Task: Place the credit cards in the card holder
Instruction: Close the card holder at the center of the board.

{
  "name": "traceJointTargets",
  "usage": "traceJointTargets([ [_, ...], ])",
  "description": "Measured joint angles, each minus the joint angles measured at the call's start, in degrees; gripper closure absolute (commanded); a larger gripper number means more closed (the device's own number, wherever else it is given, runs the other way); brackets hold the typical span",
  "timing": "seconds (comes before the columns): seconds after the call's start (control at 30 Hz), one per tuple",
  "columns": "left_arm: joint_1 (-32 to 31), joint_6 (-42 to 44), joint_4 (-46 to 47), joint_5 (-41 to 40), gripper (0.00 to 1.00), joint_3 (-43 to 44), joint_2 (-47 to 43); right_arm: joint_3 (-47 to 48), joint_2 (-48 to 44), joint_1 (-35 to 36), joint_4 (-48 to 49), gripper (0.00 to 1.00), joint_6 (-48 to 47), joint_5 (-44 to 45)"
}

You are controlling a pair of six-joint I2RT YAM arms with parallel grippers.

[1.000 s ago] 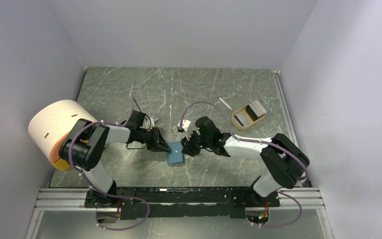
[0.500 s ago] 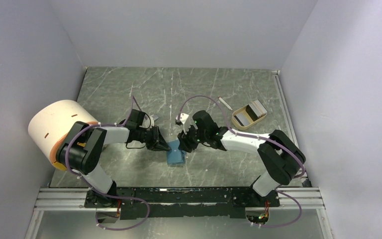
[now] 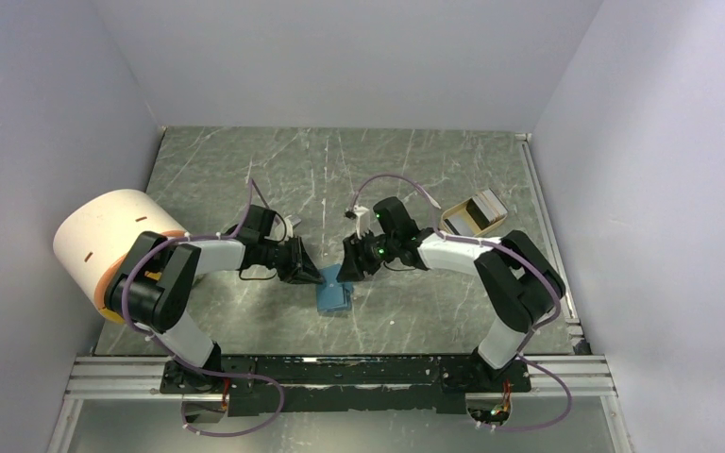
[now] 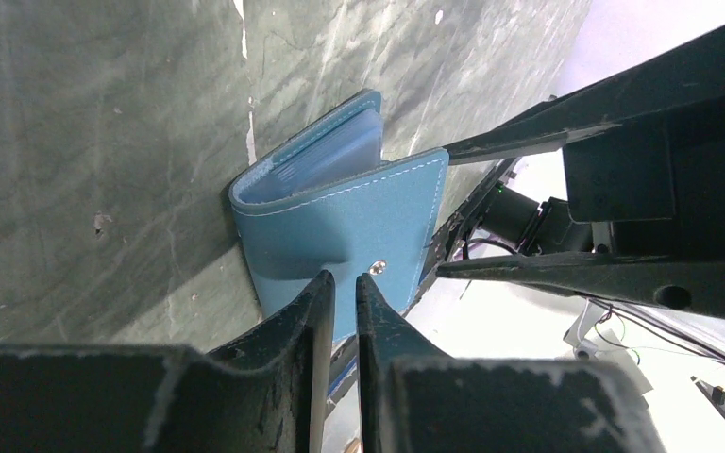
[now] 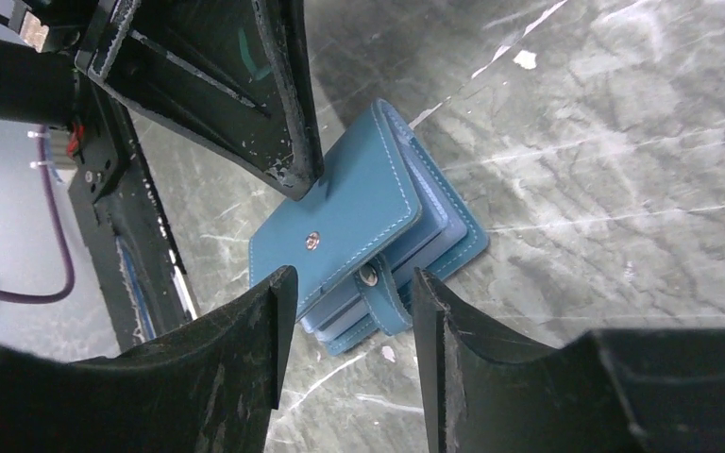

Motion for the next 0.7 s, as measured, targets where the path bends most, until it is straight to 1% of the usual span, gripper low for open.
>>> traceJointTargets([
  [0.07,0.0,0.0,0.0,0.0,0.8,0.0,0.0,0.0,0.7,-0.2,0.2,0.44,1.0,-1.1],
  [0.17,-0.1,0.0,0.1,0.0,0.8,0.0,0.0,-0.1,2.0,-0.1,1.1,0.42,2.1,-2.8],
  [0.5,-0.7,-0.1,0.2,0.0,0.8,0.0,0.2,-0.4,4.7,-0.1,3.8,0.44,2.6,-7.9],
  [0.7,-1.0,-0.1,0.2,-0.2,0.81,0.0,0.6,-0.3,4.9,-0.1,0.9,0.45,0.0,-10.7],
])
